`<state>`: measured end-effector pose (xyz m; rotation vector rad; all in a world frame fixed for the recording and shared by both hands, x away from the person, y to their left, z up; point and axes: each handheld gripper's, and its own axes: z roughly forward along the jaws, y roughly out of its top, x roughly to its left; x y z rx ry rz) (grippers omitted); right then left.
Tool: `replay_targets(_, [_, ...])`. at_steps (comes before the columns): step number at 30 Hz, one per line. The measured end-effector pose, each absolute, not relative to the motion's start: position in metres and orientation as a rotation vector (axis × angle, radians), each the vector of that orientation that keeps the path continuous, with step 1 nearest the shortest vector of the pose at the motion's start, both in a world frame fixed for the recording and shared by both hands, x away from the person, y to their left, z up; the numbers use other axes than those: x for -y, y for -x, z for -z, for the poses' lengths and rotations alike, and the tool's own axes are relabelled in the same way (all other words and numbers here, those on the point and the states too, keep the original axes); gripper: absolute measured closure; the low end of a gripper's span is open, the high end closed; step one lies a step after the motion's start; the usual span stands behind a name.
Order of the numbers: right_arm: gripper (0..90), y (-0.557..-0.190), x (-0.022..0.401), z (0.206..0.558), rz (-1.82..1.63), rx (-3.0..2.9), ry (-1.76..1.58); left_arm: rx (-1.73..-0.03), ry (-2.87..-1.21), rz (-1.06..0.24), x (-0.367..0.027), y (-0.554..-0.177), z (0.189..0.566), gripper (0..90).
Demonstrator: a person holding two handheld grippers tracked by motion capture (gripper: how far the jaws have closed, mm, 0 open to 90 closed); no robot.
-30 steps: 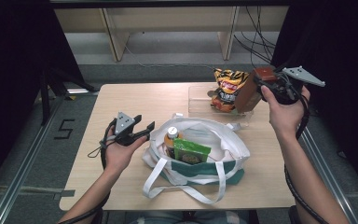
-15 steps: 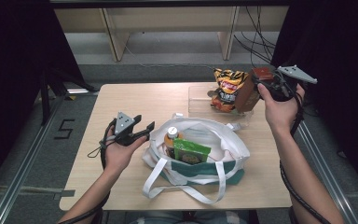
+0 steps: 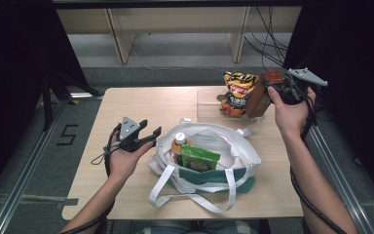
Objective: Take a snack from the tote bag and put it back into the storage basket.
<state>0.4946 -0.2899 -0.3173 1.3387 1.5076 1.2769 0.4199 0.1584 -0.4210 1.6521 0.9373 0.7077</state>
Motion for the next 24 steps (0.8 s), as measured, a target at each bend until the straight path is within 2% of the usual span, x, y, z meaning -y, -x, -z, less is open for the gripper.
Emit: replay_targets(24, [39.2, -0.507, 0.289, 0.328, -1.236, -1.491, -1.368, -0.933, -1.66, -0.705, -0.158, -0.42, 0.422, 39.5])
